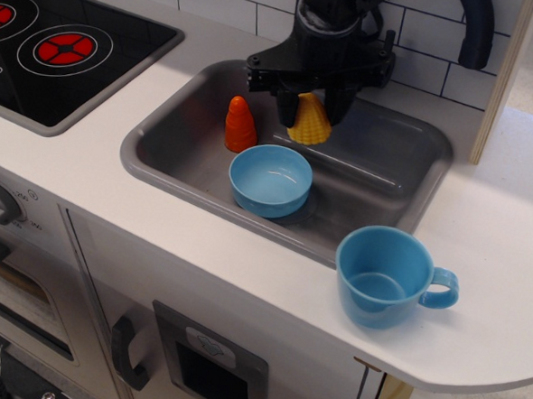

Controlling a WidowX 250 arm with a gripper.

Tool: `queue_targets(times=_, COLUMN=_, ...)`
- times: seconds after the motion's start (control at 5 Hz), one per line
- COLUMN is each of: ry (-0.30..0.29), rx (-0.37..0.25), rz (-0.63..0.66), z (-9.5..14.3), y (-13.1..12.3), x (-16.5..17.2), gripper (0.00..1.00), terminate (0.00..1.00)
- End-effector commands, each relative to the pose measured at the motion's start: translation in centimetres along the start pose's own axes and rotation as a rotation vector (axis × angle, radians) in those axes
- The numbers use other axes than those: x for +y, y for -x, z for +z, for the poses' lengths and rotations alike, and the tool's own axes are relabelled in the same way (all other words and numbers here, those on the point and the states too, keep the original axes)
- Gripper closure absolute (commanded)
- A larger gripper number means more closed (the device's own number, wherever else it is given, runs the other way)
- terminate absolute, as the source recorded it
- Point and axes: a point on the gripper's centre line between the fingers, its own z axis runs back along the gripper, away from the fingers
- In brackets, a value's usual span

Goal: Take corn out of bowl sink

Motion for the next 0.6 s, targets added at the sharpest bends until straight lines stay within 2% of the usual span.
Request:
queue_targets(times=0.0, ry=0.014, rx=0.037, rz=0.041, z=-0.6, y=-0.1, x=-3.1, gripper=1.0, terminate=0.0)
queue_targets(times=0.2, ry=-0.008, rx=0.039, rz=0.043, z=-1.8, y=0.3, x=-3.6, gripper=1.0, terminate=0.0)
queue_targets(times=0.4, ry=-0.038, rx=0.066, rz=0.031, z=-3.1, y=0.8, x=-3.9, gripper=1.0, terminate=0.0)
